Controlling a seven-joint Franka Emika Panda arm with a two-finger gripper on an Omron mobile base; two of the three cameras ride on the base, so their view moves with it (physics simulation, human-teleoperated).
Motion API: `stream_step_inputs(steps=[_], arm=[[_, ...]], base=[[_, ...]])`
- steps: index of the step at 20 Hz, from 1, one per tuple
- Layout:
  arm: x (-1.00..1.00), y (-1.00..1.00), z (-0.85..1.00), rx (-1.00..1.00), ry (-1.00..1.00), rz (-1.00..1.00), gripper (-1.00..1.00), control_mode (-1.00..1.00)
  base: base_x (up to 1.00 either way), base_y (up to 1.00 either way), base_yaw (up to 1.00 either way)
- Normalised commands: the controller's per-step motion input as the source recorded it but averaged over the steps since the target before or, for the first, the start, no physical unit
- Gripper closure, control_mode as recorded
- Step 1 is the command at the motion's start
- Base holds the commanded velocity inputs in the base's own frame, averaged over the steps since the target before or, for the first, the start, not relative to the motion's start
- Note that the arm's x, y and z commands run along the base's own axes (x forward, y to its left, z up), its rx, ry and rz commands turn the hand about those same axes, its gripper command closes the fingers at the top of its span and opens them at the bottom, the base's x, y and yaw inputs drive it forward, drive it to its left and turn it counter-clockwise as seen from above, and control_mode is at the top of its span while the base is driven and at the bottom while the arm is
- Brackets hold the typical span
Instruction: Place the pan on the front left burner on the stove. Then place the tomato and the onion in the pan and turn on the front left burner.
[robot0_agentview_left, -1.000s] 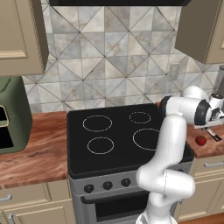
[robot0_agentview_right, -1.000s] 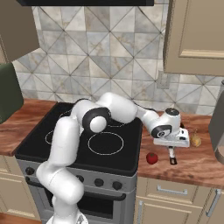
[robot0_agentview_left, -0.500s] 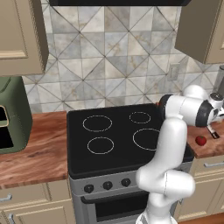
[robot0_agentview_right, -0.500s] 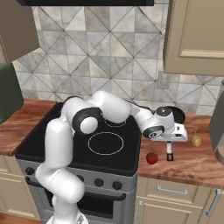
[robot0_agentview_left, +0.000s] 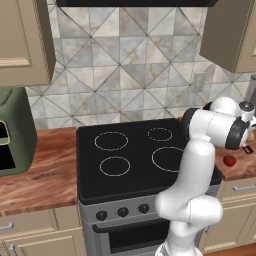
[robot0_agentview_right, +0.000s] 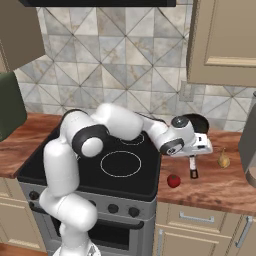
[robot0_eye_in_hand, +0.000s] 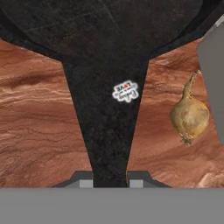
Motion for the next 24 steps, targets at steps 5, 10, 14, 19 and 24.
stream_step_inputs(steps=[5, 10, 14, 19, 24], arm=[[-0.09, 0.28, 0.51, -0.01, 0.08, 0.12, 1.00, -1.00], [-0.14, 0.57, 0.41, 0.00, 0.17, 0.13, 1.00, -1.00], [-0.12, 0.65, 0.42, 0.00, 0.13, 0.15, 1.00, -1.00], [-0.15, 0.75, 0.23, 0.00, 0.07, 0.17, 1.00, -1.00], [-0.20, 0.80, 0.04, 0.00, 0.04, 0.21, 1.00, -1.00]], base=[[0.00, 0.00, 0.00], [0.00, 0.00, 0.00], [0.00, 0.00, 0.00], [0.00, 0.00, 0.00], [0.00, 0.00, 0.00]])
